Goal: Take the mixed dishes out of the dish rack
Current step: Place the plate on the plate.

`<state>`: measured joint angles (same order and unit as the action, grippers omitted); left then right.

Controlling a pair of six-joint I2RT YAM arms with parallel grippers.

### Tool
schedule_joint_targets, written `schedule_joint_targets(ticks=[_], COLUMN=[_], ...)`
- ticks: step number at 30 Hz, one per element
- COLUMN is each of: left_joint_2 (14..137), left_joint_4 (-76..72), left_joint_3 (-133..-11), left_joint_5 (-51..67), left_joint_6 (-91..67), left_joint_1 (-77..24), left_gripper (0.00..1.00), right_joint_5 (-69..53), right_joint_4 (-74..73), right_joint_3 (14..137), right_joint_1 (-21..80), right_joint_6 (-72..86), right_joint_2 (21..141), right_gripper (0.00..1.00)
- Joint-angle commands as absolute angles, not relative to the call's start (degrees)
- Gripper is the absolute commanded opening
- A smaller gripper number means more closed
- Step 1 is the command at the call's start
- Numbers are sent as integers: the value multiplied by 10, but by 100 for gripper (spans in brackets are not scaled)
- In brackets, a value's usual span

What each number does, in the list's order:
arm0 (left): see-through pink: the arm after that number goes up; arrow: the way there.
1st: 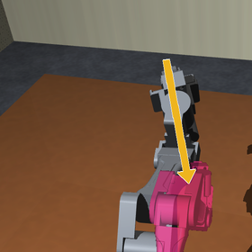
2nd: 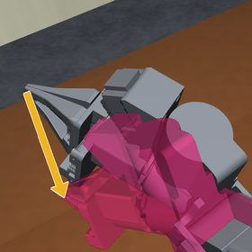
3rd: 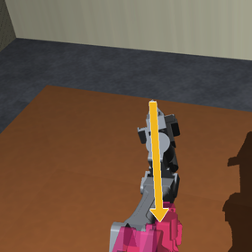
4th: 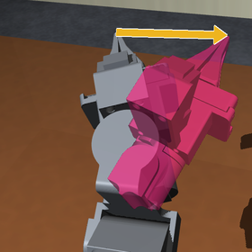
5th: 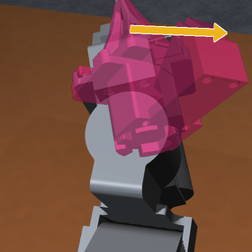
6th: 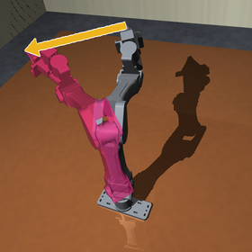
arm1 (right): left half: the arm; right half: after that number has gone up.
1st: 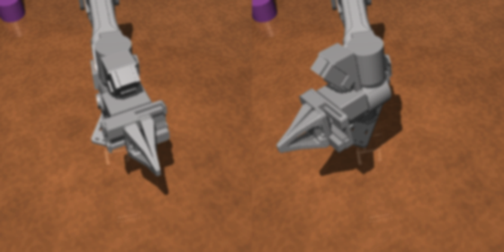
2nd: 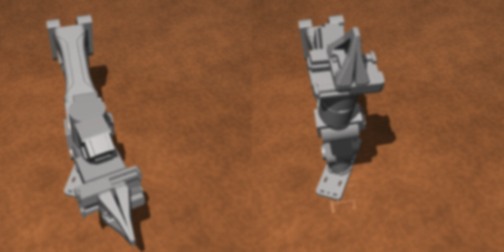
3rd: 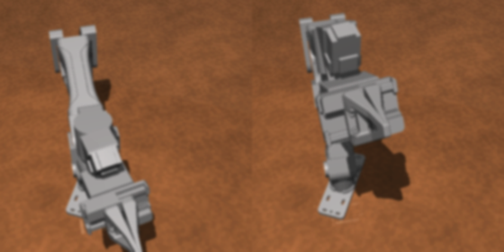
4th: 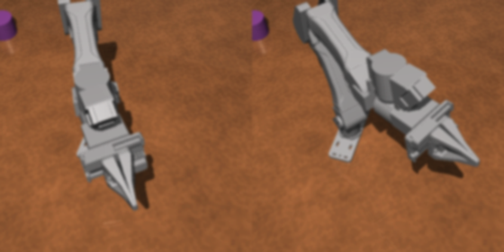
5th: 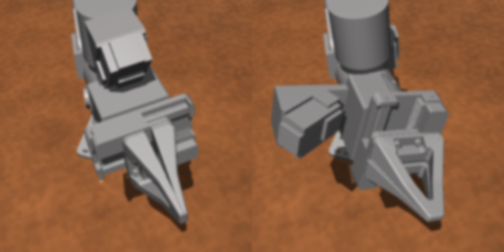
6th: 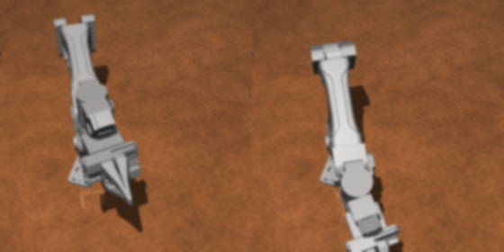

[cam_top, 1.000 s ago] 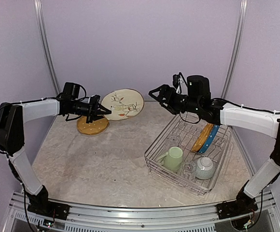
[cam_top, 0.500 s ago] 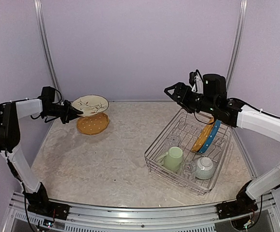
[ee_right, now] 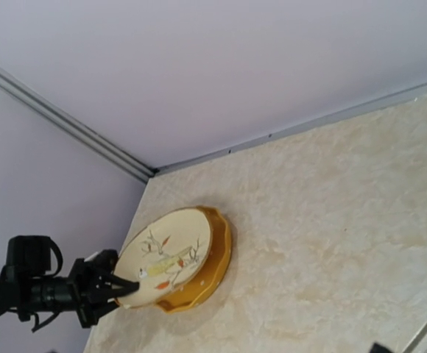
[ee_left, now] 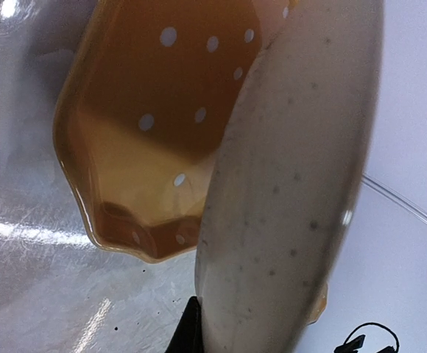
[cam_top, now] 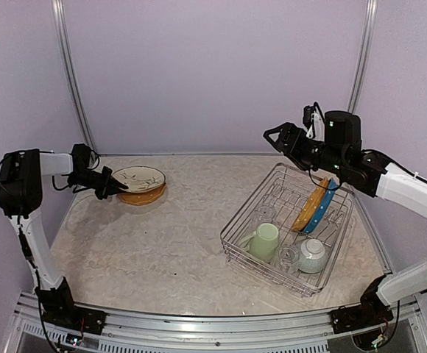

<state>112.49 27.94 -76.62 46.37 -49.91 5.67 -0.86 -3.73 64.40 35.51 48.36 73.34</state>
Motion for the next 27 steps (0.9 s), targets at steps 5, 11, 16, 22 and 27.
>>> schedule_joint_targets(ticks=[5, 11, 16, 22, 27], left_joint_2=[1155, 1164, 1171, 1173, 1174], left_joint_4=[264, 269, 277, 288, 310], left_joint_3=[-826, -829, -836, -838, -846], left_joint_5=[503, 499, 495, 484, 459], left_joint_6=[-470, -469, -467, -465, -457], left_joint_1=[58, 57, 53, 52, 53], left_gripper=[0, 0, 0, 21, 32], right_joint_5=[17, 21, 20, 15, 18], right_joint_4=[-63, -69, -71, -73, -76], right_joint_3=[622, 622, 623, 623, 618], right_joint_1=[347, 345, 344, 342, 341], right_joint_6=[470, 465, 462, 461, 461], right_joint_2=[698, 690, 690, 690, 687], right_gripper=[88, 88, 88, 88, 88])
